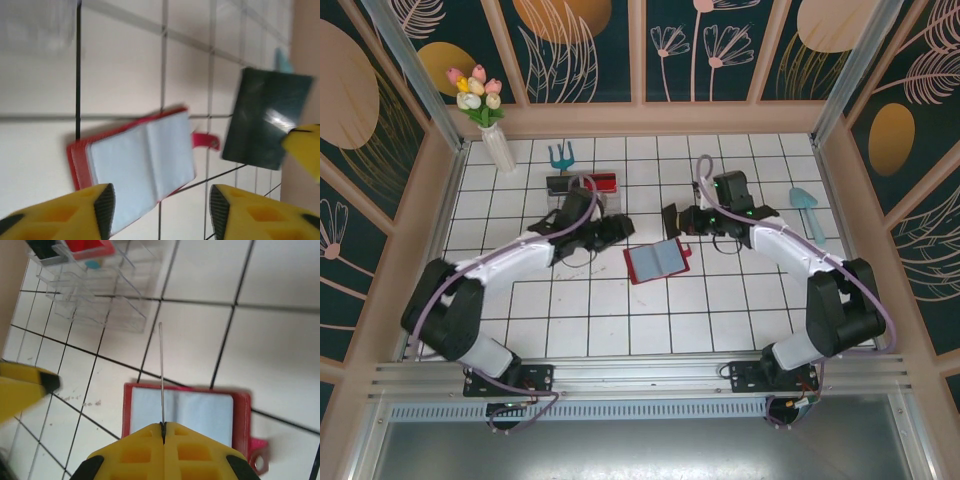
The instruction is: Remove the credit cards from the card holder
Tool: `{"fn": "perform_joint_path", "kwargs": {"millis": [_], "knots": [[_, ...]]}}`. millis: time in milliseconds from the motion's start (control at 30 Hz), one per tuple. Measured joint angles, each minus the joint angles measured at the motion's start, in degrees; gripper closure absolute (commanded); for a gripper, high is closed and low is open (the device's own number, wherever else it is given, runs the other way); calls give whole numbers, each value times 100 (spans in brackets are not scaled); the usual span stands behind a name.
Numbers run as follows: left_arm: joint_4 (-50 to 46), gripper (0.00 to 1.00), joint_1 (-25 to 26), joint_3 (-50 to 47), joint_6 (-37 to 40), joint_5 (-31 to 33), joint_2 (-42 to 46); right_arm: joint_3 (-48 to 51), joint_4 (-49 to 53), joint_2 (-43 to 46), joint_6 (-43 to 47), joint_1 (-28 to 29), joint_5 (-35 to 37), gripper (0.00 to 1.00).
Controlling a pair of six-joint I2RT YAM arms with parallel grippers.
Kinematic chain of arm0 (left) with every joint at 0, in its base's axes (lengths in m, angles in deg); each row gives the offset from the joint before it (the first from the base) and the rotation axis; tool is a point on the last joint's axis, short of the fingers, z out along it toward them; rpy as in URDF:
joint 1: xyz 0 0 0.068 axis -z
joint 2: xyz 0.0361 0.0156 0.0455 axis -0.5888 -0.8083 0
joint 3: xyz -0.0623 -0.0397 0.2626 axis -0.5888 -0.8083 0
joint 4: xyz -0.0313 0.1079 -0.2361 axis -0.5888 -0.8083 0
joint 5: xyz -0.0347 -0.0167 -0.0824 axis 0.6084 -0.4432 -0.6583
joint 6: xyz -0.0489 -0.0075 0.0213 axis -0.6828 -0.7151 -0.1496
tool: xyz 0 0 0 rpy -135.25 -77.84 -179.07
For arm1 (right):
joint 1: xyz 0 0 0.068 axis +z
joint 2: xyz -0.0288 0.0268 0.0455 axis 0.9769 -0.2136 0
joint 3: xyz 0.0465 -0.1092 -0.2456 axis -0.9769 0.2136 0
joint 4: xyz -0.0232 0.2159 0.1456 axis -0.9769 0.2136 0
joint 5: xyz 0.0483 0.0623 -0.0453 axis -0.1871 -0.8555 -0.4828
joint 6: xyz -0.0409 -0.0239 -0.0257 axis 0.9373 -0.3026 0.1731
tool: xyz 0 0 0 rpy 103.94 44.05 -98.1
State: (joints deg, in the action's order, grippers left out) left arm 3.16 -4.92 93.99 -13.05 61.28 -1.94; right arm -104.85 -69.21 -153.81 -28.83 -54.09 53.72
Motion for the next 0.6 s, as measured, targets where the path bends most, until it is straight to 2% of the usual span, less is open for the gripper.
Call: {"fn": "perform_joint_path", "kwargs": {"millis": [33, 267, 600], "knots": [[-79, 2, -114, 55, 44, 94, 247, -208, 70, -17, 144, 131, 133, 100], [-874, 1, -1051, 363, 210, 590, 1449, -2210, 404, -1016, 1322, 776, 713, 100], [-2020, 1, -2391, 234, 317, 1008, 2538, -5270, 1440, -3110, 3067, 1305, 796, 100]]}}
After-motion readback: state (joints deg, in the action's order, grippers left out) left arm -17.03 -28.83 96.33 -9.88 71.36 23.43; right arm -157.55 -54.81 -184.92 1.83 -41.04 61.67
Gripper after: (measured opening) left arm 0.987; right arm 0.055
